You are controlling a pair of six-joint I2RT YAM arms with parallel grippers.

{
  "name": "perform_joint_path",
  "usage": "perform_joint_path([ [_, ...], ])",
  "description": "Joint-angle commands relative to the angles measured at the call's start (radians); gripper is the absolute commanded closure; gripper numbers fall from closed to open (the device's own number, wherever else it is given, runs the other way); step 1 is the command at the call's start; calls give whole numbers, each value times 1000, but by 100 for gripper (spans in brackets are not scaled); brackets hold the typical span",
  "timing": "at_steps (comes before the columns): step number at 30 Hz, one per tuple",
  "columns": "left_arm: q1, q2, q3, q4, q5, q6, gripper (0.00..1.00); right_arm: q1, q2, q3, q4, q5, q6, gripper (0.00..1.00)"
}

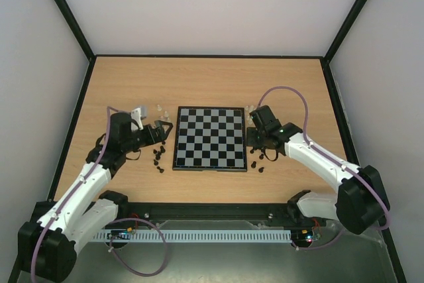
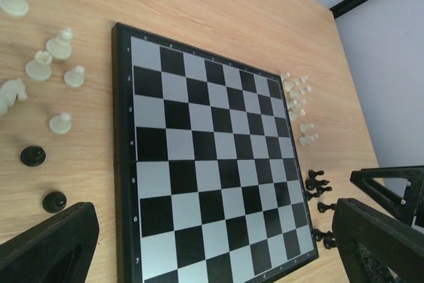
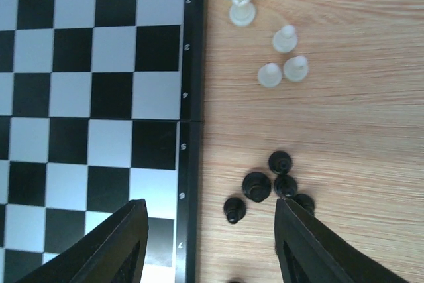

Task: Set up the chess pieces on the board
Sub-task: Pick up the chess piece at the center of the board.

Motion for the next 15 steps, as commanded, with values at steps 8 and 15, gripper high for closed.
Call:
perform_joint_path([
  [8,-15,-18,-19,-31,-102,24,0,15,60,-1,-75,112,22,57],
  [15,-16,-7,13,-74,-155,54,0,15,78,-35,-44,80,23,67],
])
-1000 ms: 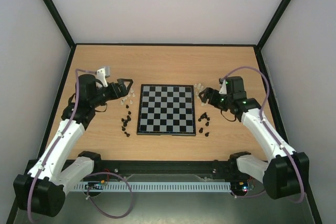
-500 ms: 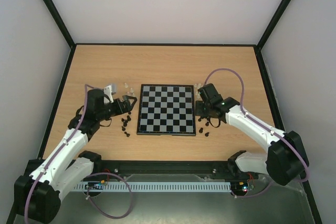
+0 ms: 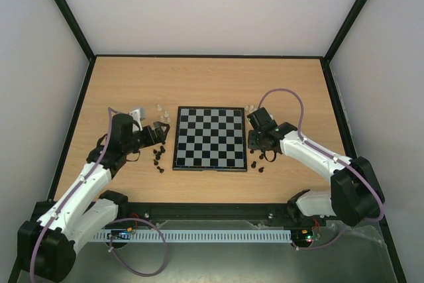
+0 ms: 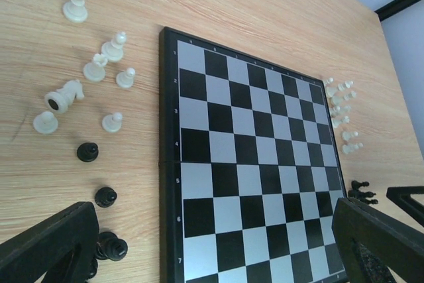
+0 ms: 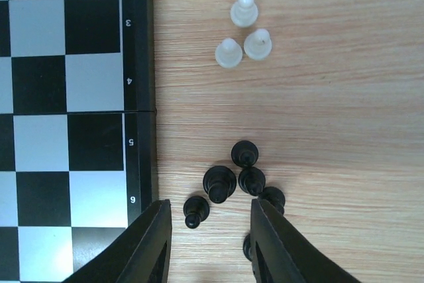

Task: Set up the chess pieces on the board
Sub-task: Pick up the chess piece at the center of the board.

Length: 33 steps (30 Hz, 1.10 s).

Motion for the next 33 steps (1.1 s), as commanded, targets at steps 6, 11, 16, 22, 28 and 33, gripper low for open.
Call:
perform_joint_path([
  [6,-5,18,57,-45,-64,39,0,6,35,-29,-19,-12,8,74],
  [11,-5,23,56,-44,-68,37,0,6,65,-34,-12,-13,6,76],
  [16,-5,24,55,-47,-74,37,0,6,77,-37,-7,-2,8,80],
  [22,-6,20,52,-46,-77,38,0,6,87,-37,-2,4,6,84],
  [28,-6,20,50,-46,-76,38,0,6,98,-35,8,24,3,84],
  [33,-5,19,51,-44,-77,37,0,6,101,-22,8,52,-5,76],
])
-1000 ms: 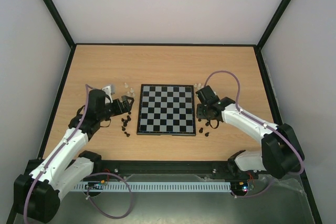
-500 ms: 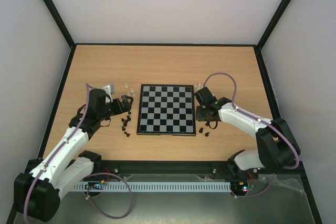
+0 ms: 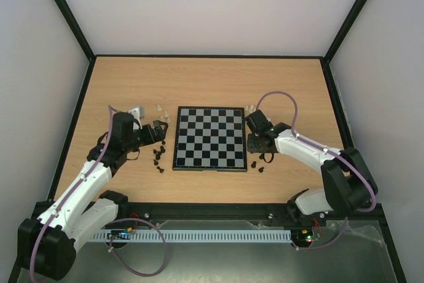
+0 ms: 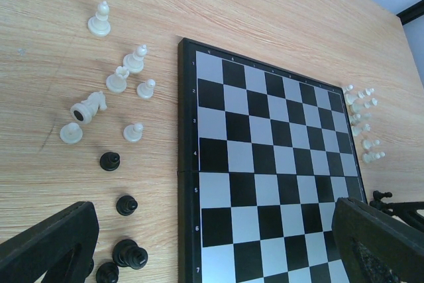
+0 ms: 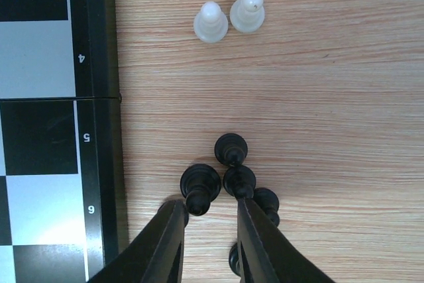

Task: Set up the chess pieces on the board
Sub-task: Pick up the chess piece at the center of the board.

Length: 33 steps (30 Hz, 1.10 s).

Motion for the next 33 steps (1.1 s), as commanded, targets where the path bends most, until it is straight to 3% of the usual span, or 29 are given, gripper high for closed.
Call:
perform_joint_path([
  [1,-5,-2,23,-22,-7,8,0,6,20,10,-19,47,-9,75],
  [10,-7,-6,21,-24,-14,6,1,6,57,27,-4,52,-26,81],
  [22,-7,-8,22,-28,-22,4,0,6,36,35,-9,32,-38,97],
  [33,-19,-22,28,-44,-43,-14,1,12,-71,83,-87,-16,-51,99],
])
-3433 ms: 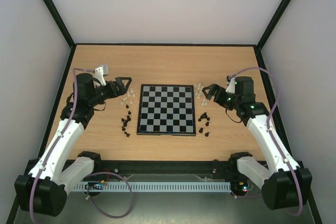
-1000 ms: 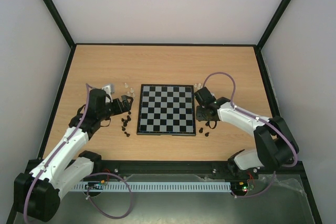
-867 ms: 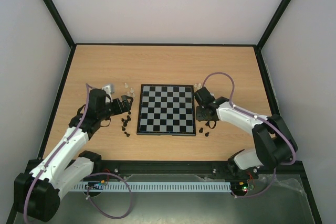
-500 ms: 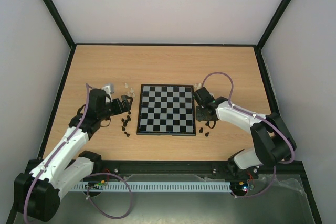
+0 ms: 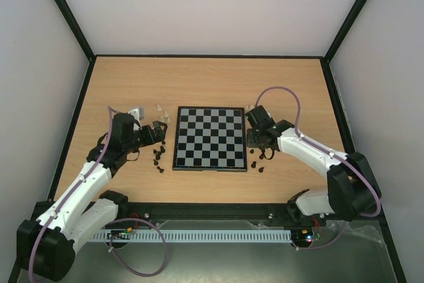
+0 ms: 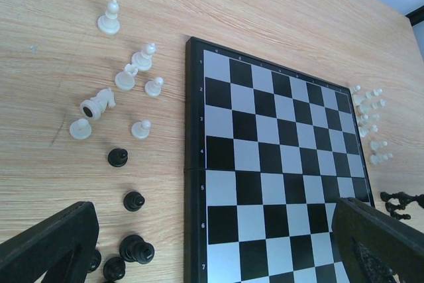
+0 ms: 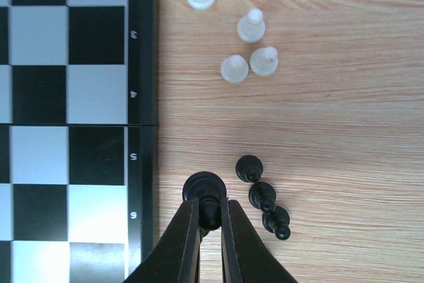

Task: Set up the chess pieces on the board
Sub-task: Pick up the chess piece at the center of the board, then place the chess piece on the chessboard.

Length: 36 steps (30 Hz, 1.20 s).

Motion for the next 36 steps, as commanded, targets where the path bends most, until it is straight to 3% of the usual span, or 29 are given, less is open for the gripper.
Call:
perform_joint_path([
  [1,-5,-11,32,-30,-19,-10,1,17,-49,50,-93,-25,-14,99],
  [14,-5,16,111,-99,-106,-16,1,227,-41,191,-202,-13,-22,99],
  [23,-5,46,142,-178,-207,-65,0,383,69,243,-198,7,-4,99],
  [36,1,33,153,-230,-280,-104,0,495,287,378,-215,25,-4,99],
])
